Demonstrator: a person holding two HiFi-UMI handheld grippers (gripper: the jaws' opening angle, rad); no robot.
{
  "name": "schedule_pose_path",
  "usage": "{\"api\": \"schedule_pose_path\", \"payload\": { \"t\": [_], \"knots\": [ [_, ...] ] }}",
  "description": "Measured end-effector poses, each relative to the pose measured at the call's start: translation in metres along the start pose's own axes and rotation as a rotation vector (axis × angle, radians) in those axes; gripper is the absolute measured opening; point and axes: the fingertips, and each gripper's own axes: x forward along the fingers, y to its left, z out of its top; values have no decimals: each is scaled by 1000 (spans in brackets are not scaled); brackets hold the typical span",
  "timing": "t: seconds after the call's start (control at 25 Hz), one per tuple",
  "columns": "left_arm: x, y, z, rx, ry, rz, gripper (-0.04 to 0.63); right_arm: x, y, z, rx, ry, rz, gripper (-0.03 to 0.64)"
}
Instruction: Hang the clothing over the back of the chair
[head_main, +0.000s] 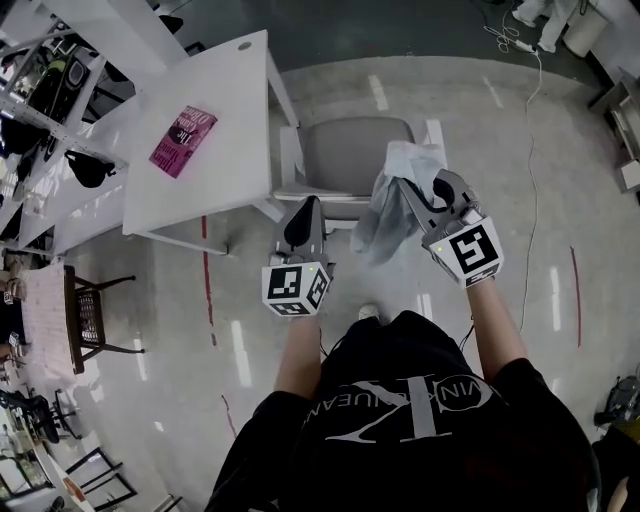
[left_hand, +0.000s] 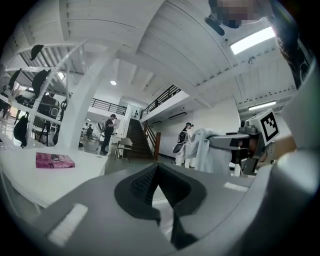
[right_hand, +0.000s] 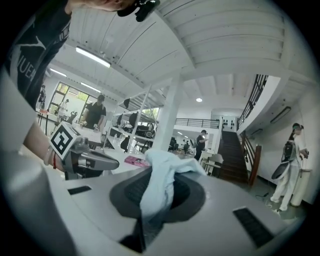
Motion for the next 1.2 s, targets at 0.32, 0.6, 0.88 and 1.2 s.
{"api": "schedule_pose_path", "payload": {
  "t": [0.32, 0.6, 0.88, 1.2],
  "knots": [
    [18, 16, -5, 3, 13, 25, 11, 45, -27, -8, -70, 25, 8, 41],
    [52, 39, 25, 37, -48, 70, 11, 94, -74, 10, -151, 17, -9, 41],
    [76, 41, 36, 36, -76, 94, 11, 136, -138, 47, -361, -2, -44, 41],
    [81, 55, 36, 35, -77, 131, 11, 168, -185, 59, -479, 43, -179, 41]
  ]
}}
